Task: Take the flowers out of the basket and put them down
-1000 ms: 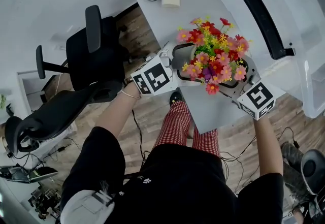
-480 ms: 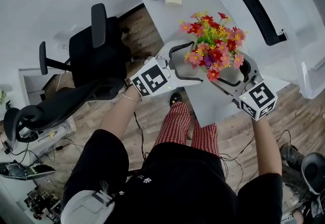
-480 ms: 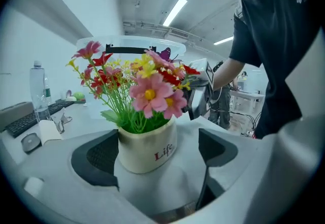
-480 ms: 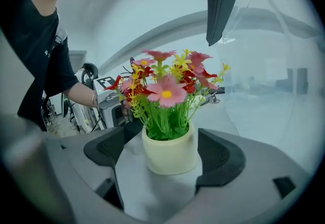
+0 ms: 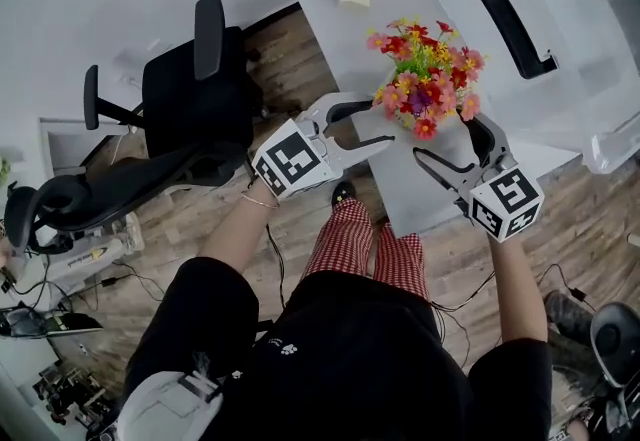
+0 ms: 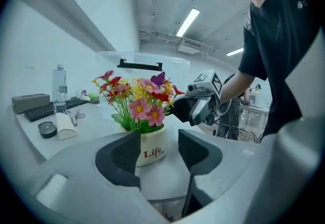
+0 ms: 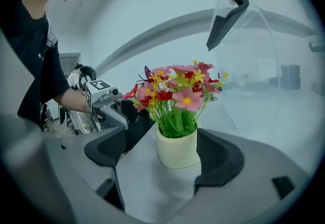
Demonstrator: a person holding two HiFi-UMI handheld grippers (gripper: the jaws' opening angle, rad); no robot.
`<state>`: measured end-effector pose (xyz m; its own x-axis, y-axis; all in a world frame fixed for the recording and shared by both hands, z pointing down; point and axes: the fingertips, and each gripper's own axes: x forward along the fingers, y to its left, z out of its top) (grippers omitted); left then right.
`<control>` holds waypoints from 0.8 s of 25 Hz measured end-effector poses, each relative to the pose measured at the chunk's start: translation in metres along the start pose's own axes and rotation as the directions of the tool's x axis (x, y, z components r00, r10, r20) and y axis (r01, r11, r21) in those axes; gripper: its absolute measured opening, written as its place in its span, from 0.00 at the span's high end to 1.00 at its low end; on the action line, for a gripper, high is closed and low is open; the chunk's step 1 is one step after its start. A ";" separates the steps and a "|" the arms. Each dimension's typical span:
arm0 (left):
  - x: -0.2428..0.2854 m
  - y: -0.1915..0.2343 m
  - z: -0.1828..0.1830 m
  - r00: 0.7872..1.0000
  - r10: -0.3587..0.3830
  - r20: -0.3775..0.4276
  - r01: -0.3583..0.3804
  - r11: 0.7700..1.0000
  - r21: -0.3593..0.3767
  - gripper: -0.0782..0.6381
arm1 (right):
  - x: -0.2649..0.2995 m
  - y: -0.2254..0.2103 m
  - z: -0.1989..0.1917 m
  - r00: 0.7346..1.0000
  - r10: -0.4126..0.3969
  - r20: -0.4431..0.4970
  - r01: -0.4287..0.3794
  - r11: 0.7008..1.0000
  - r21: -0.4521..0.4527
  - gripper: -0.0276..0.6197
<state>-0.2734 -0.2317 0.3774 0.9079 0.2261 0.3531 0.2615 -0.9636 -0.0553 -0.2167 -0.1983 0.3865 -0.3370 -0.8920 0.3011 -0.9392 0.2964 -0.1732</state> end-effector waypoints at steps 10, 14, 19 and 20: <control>-0.021 -0.010 0.032 0.993 0.092 0.070 -0.093 0.995 0.017 0.84 | -0.026 0.028 0.034 0.989 0.012 0.146 -0.011 1.000 -0.005 0.58; -0.027 -0.017 0.047 0.991 0.098 0.089 -0.100 0.995 0.013 0.88 | -0.035 0.035 0.048 0.981 -0.006 0.195 0.003 1.000 0.012 0.79; -0.027 -0.027 0.074 0.986 0.093 0.136 -0.098 0.995 0.034 0.88 | -0.046 0.043 0.063 0.978 -0.004 0.210 0.006 1.000 -0.009 0.93; -0.027 -0.029 0.080 0.986 0.092 0.140 -0.100 0.994 0.047 0.88 | -0.046 0.044 0.066 0.978 -0.009 0.207 0.011 1.000 -0.010 0.93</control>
<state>-0.2797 -0.1984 0.2946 0.9651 0.1541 0.2118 0.1848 -0.9737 -0.1335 -0.2381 -0.1667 0.3027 -0.3082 -0.9459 0.1017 -0.9434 0.2901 -0.1605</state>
